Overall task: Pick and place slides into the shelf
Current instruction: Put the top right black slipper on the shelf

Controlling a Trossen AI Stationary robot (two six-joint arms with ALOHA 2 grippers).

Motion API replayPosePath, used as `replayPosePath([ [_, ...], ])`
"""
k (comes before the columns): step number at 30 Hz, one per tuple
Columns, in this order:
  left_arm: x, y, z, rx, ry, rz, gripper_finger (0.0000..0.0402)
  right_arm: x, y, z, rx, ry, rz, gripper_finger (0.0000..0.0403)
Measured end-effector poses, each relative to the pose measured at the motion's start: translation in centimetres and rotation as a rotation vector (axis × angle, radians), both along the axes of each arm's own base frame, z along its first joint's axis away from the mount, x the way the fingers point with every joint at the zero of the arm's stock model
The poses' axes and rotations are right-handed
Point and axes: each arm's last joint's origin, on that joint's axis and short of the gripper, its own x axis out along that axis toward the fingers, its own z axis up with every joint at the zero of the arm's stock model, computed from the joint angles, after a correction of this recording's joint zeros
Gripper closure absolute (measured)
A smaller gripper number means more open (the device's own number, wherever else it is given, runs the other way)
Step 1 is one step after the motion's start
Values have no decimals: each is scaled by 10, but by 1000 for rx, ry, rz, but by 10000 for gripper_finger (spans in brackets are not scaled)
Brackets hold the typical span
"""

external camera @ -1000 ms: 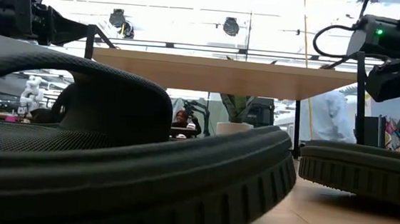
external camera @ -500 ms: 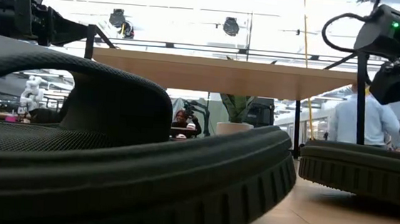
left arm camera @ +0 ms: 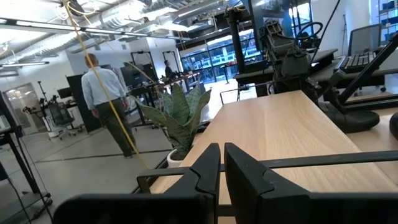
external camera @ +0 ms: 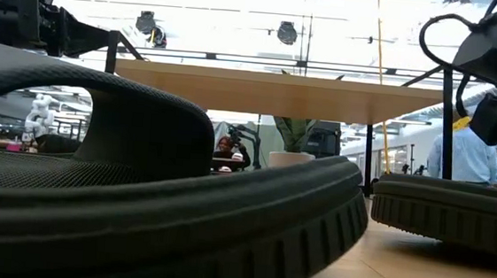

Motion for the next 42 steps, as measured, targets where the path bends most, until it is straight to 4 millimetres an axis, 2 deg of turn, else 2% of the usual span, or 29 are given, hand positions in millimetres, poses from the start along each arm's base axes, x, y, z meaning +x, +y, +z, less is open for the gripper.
replayPosePath([
  [3,0,0,0,-2,0,0,371,0,2,3,0,-22,21,369],
  [5,0,0,0,-2,0,-1,371,1,4,7,1,-27,31,389],
  [12,0,0,0,-3,0,0,371,1,7,35,-117,29,32,397],
  [26,0,0,0,-6,-2,-1,371,1,4,121,-259,-17,10,401],
  [37,0,0,0,-5,-1,0,371,-11,-1,164,-338,-15,-25,401],
  [42,0,0,0,-1,-1,0,371,-14,-4,185,-391,-93,-22,399],
])
